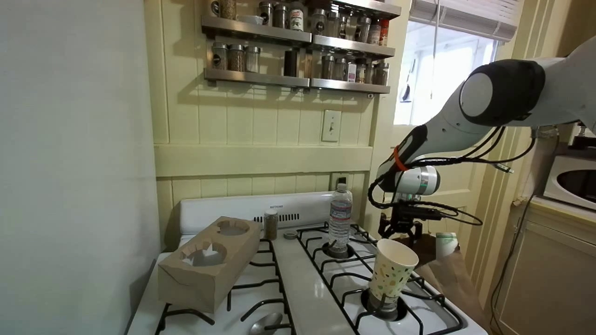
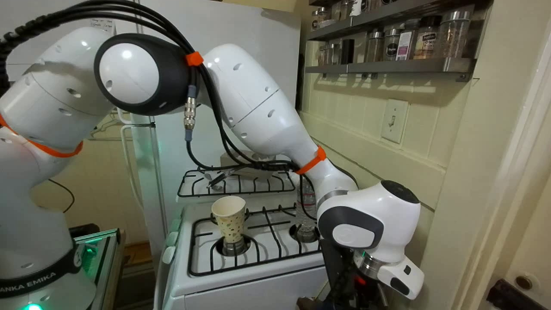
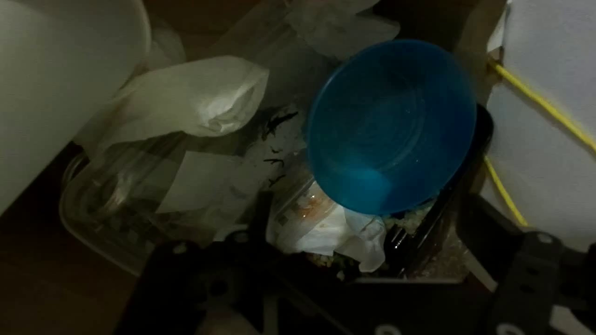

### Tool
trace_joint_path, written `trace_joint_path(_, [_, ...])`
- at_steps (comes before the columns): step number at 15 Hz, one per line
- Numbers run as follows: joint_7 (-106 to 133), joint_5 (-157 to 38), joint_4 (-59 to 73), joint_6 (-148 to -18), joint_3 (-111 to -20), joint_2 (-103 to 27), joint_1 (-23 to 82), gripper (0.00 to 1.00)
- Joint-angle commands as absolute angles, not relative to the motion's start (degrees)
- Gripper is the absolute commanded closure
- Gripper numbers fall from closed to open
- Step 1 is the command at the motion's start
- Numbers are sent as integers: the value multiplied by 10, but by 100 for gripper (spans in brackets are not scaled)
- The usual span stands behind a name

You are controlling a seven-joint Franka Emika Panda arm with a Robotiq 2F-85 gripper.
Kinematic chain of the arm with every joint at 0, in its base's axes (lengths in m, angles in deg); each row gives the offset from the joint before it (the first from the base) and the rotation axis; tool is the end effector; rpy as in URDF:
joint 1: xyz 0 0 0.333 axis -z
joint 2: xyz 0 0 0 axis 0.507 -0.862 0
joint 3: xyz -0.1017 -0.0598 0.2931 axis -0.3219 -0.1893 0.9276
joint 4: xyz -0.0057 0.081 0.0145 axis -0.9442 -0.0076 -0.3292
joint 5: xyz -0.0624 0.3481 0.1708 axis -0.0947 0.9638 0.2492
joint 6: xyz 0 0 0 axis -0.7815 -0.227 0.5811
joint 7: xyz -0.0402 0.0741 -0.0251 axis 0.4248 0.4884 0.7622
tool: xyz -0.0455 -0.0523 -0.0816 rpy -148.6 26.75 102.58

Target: Put the blue bowl onto the stove top

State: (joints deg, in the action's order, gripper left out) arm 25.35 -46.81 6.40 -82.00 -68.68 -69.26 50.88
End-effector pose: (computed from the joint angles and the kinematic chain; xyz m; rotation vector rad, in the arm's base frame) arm 0.6096 -0.3009 0.1378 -3.0109 0.6687 0.1153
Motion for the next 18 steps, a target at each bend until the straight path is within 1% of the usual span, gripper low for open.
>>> trace_joint_path(1, [271, -466, 47, -845, -671, -725, 518, 0])
trace_joint_path(8, [224, -501, 62, -860, -699, -734, 483, 0])
trace_joint_path(10, [212, -504, 59, -864, -701, -745, 481, 5])
trace_joint_path(11, [205, -505, 58, -871, -702, -751, 478, 5])
trace_joint_path(12, [197, -503, 56, -877, -701, -760, 476, 17])
trace_joint_path(15, [174, -501, 54, -898, -704, -783, 470, 31])
trace_joint_path(16, [166, -499, 53, -906, -705, -792, 469, 27])
trace_joint_path(17, [161, -498, 50, -910, -705, -800, 469, 25])
trace_joint_path(18, [155, -496, 48, -912, -705, -806, 470, 51])
